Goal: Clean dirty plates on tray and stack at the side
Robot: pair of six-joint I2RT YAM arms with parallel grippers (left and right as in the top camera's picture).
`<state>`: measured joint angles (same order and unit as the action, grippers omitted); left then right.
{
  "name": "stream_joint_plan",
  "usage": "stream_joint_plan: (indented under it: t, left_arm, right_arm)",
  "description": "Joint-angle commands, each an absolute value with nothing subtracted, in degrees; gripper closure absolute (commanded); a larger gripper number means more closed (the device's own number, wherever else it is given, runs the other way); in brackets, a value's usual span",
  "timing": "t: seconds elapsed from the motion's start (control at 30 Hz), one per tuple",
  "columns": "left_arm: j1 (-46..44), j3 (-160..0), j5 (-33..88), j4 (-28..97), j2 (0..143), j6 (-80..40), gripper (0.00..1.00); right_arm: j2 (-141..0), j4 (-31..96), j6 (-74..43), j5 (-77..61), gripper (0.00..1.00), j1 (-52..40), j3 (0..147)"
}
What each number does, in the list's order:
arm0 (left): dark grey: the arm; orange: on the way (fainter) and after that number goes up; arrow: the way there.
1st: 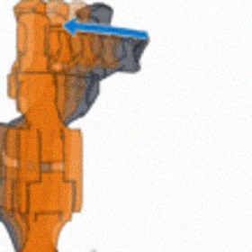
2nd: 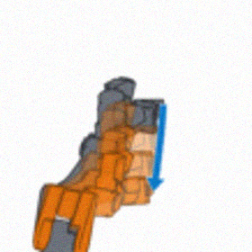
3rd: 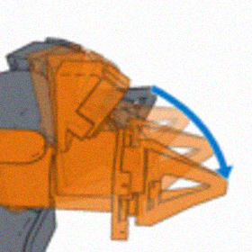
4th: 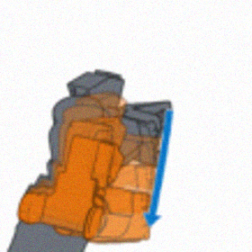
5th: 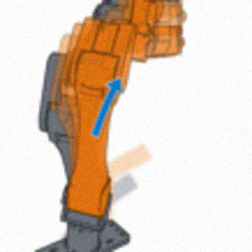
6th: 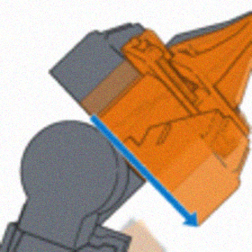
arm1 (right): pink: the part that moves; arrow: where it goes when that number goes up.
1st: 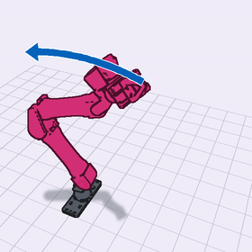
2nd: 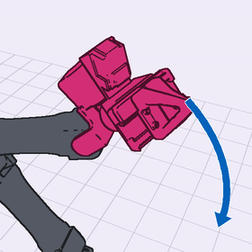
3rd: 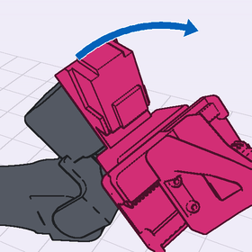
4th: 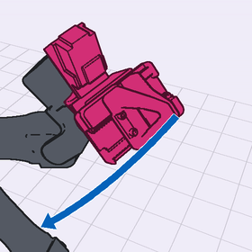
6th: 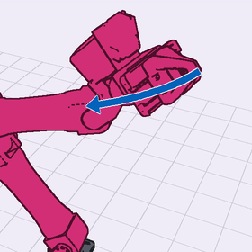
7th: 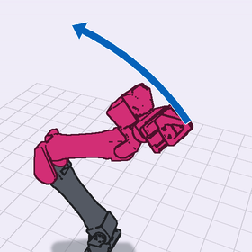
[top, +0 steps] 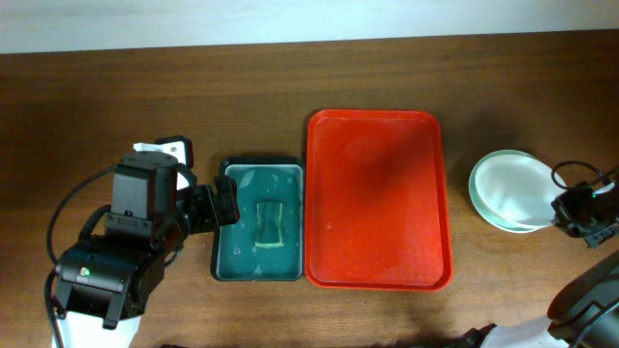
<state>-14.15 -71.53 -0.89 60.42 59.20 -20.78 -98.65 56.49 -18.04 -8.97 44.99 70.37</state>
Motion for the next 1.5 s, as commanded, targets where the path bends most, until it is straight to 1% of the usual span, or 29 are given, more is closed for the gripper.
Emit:
stream_joint_plan:
  t: [0.0,0.03,0.07,0.13,0.23,0.3,0.43,0.5,0.53,0.7,0.8,0.9,0.97,1.07,1.1,1.17,1.2,1.27,1.3,1.33,1.47]
  left_arm:
    - [-13.80,-72.01,-1.23,60.36,59.11,-20.78,0.01]
    - [-13.80,-72.01,-1.23,60.36,59.11,-20.78,0.01]
    - [-13.80,-72.01,-1.23,60.36,59.11,-20.75,0.01]
    - [-13.80,-72.01,-1.23,60.36,59.11,-20.75,0.01]
    - [-13.80,-72.01,-1.23,60.36,59.11,-20.75,0.00]
    - [-13.80,-72.01,-1.23,60.36,59.11,-20.75,0.01]
    - [-13.80,-72.01,-1.23,60.36,59.11,-20.75,0.01]
    - [-13.80,-72.01,-1.23,60.36,59.11,-20.78,0.01]
    - [-13.80,-72.01,-1.23,60.36,59.11,-20.75,0.01]
    - [-13.80,-72.01,-1.23,60.36,59.11,-20.75,0.01]
    - [-13.80,-72.01,-1.23,60.36,59.11,-20.75,0.01]
    - [-13.80,-72.01,-1.23,60.36,59.11,-20.75,0.00]
    - [-13.80,-72.01,-1.23,60.36,59.11,-20.75,0.01]
    - [-13.80,-72.01,-1.23,60.36,59.11,-20.75,0.01]
    - [-13.80,-72.01,-1.23,60.36,59.11,-20.75,0.01]
    - [-13.80,-72.01,-1.23,60.36,59.11,-20.75,0.01]
    - [-13.80,-72.01,-1.23,60.36,59.11,-20.75,0.01]
    - [-13.80,-72.01,-1.23,60.36,59.11,-20.75,0.01]
    - [-13.80,-72.01,-1.23,60.36,59.11,-20.75,0.01]
    - [-13.80,-72.01,-1.23,60.36,59.11,-20.78,0.00]
    - [-13.80,-72.01,-1.23,60.36,59.11,-20.75,0.01]
  right_arm:
    - [-99.83,56.10,-17.78,-9.96,0.76,45.71,70.67]
    - [-99.77,56.05,-17.78,-10.63,0.45,45.71,70.70]
    - [-99.22,56.14,-17.30,-14.35,0.41,45.71,70.74]
    - [-95.94,56.14,-12.88,-24.14,0.30,45.01,70.76]
    - [-86.41,56.25,-9.08,-33.67,0.31,40.86,70.83]
    - [-78.87,56.12,-6.98,-36.47,0.31,36.07,70.85]
    - [-61.65,59.18,-0.03,-36.99,0.31,19.90,70.85]
    - [-53.93,61.17,0.16,-36.07,0.29,10.20,70.83]
    - [-51.31,61.58,0.16,-35.22,0.02,6.37,70.83]
    - [-44.21,64.90,-0.01,-33.89,0.02,-2.83,70.83]
    - [-43.38,67.79,0.01,-33.85,0.02,-4.12,70.83]
    - [-43.48,68.55,1.28,-26.72,0.02,-4.12,70.83]
    - [-43.48,71.05,0.89,-27.16,0.02,-4.12,70.83]
    - [-43.11,73.19,1.30,-21.85,0.02,-5.17,70.78]
    - [-42.48,71.44,1.30,-19.33,0.02,-5.45,70.32]
    - [-40.25,62.13,1.32,-14.50,0.02,-5.98,66.54]
    - [-38.15,55.31,1.30,-13.06,0.02,-6.04,62.59]
    - [-33.54,47.13,1.26,-13.21,0.01,-6.04,54.70]
    - [-31.46,45.60,1.28,-13.23,0.02,-6.04,51.64]
    - [-27.11,42.89,1.28,-13.21,0.02,-6.04,45.54]
    - [-16.51,33.41,1.28,-12.16,0.02,-5.87,32.71]
